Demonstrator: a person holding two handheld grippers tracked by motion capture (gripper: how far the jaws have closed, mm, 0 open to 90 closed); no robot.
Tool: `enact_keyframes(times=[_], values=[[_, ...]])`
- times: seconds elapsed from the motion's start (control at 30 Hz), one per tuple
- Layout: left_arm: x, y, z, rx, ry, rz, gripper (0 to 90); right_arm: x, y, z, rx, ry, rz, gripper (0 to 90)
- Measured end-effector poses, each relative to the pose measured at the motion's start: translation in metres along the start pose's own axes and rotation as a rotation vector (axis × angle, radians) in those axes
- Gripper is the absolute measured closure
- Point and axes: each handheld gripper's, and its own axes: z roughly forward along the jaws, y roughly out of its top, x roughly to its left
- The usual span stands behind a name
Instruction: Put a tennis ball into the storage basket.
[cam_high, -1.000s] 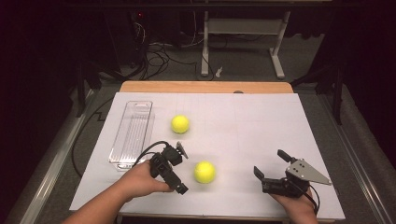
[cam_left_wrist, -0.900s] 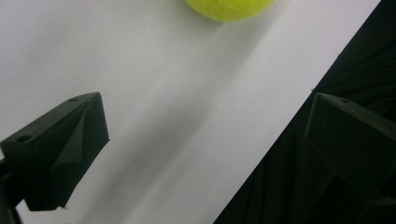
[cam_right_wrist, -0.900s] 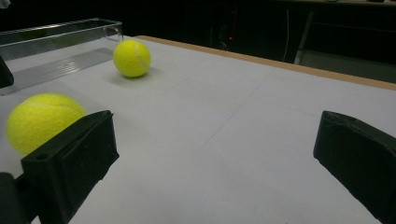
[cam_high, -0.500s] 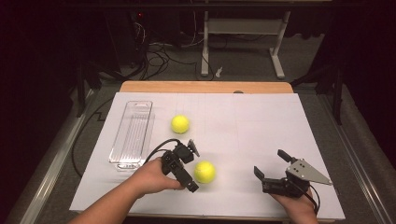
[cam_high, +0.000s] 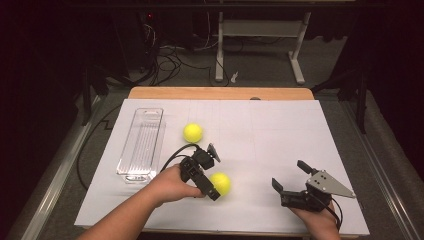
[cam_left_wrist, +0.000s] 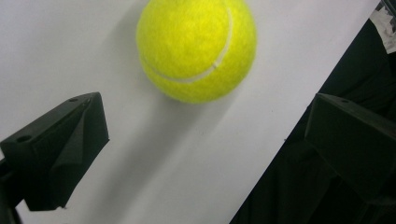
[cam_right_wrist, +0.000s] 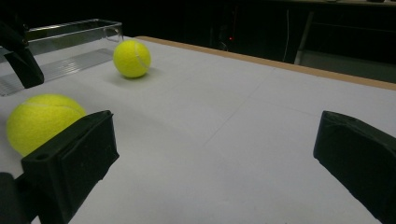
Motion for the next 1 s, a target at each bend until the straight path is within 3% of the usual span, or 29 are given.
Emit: enact_keyframes(times=[0.3,1.0], values=[[0.0,0.012,0.005,-0.003,-0.001,0.001,0.6,-0.001,0.0,0.0,-0.002,-0.002,0.005,0.1],[0.008,0.022,0.021,0.007,0.005,-0.018,0.6,0.0,0.0,0.0,0.0,0.002,-0.003,0.1]])
